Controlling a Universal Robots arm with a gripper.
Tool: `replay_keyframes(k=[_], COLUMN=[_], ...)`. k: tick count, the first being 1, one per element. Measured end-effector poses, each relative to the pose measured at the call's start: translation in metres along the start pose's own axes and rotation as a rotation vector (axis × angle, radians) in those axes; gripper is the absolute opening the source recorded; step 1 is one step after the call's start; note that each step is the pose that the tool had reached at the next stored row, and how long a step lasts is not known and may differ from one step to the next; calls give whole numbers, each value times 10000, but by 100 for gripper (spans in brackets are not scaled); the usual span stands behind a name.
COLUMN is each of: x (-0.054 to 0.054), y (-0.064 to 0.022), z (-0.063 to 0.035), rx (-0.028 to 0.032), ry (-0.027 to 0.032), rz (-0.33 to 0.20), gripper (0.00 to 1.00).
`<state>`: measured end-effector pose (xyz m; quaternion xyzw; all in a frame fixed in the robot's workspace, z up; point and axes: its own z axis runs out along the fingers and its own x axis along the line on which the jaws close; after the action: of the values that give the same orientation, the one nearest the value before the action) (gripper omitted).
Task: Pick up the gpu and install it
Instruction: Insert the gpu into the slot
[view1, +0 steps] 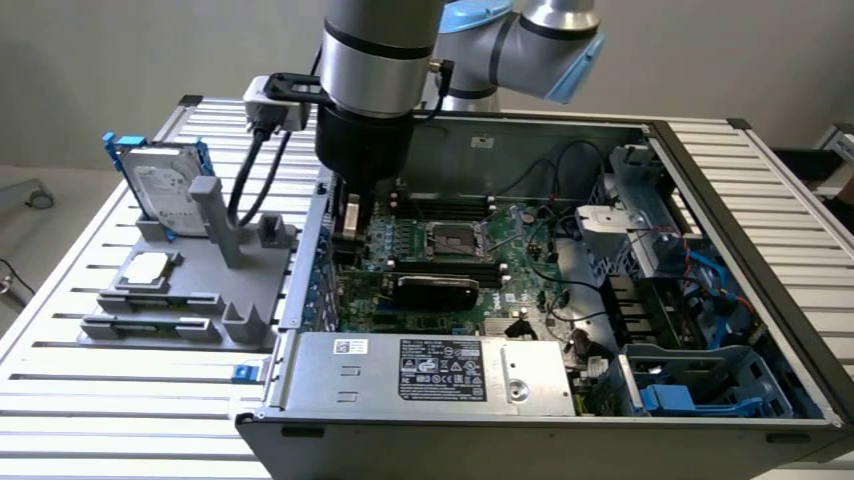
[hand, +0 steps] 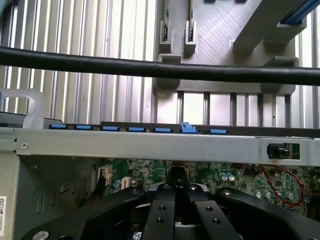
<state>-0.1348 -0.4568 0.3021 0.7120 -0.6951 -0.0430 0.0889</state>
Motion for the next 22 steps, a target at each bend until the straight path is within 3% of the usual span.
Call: replay_keyframes(k=[11, 22], x=[1, -12], y=[18, 18], z=[-4, -4], rx=[-5, -7], ry=[107, 104], rz=[25, 68], gripper=[13, 13])
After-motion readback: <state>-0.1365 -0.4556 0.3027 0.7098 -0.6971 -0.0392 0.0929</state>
